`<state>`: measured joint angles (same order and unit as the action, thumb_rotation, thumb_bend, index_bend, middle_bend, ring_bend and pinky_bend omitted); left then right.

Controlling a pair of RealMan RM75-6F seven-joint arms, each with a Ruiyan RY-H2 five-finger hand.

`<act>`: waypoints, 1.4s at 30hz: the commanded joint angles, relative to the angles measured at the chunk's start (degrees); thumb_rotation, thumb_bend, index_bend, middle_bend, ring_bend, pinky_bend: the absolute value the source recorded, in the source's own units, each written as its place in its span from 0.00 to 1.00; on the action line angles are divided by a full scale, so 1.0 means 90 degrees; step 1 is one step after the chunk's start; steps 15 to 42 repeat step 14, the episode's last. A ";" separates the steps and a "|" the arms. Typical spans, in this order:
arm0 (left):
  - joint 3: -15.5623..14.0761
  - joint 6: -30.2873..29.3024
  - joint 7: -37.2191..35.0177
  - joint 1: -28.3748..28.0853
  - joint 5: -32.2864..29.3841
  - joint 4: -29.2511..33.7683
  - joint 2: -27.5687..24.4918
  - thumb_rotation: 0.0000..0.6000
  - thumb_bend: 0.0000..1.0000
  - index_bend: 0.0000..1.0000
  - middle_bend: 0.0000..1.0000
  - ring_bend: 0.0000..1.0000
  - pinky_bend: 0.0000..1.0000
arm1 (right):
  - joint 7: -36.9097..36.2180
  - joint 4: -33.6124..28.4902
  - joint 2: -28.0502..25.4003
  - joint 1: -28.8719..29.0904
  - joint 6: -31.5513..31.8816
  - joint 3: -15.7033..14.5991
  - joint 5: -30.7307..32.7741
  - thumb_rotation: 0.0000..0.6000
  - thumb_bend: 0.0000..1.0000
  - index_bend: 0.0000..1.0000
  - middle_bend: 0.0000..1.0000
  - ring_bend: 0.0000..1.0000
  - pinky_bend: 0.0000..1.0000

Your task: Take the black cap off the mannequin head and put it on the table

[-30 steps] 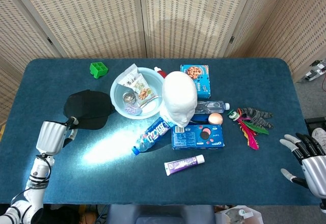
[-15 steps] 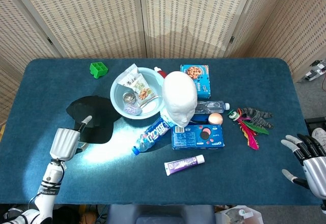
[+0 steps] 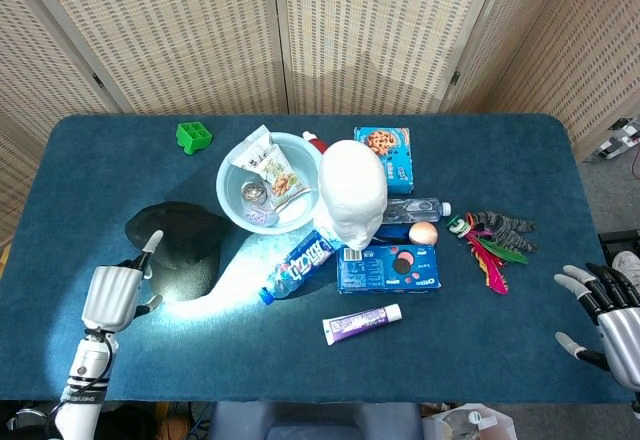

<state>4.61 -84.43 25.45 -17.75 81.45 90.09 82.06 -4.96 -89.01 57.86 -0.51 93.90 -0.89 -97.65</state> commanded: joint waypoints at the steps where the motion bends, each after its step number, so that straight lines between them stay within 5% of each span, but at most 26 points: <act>1: 0.0057 -0.0200 -0.0157 0.0168 -0.0011 0.0131 -0.0137 1.00 0.00 0.00 0.49 0.57 0.86 | 0.0011 0.0012 -0.0010 0.0017 -0.0072 -0.0028 -0.0001 1.00 0.11 0.25 0.21 0.12 0.14; 5: 0.0030 -0.0352 -0.0289 0.0401 -0.0124 0.0304 -0.0389 1.00 0.00 0.01 0.42 0.47 0.71 | -0.0019 0.0052 0.0011 0.0045 -0.0127 -0.0051 -0.0027 1.00 0.11 0.25 0.21 0.12 0.14; 10: -0.0141 -0.0270 -0.0455 0.0697 -0.0378 0.0788 -0.0924 1.00 0.00 0.06 0.21 0.24 0.39 | 0.0002 0.0076 0.0022 0.0126 -0.0283 -0.0082 -0.0060 1.00 0.11 0.25 0.21 0.12 0.14; 13: -0.0215 -0.0425 -0.0717 0.0884 -0.0301 0.0837 -0.1102 1.00 0.00 0.06 0.17 0.21 0.31 | -0.0003 0.0086 0.0057 0.0172 -0.0330 -0.0076 -0.0077 1.00 0.11 0.25 0.21 0.12 0.12; 42: -0.0239 -0.0492 -0.0766 0.0937 -0.0250 0.0823 -0.1119 1.00 0.00 0.06 0.17 0.21 0.30 | -0.0015 0.0087 0.0064 0.0188 -0.0350 -0.0076 -0.0081 1.00 0.11 0.25 0.21 0.12 0.12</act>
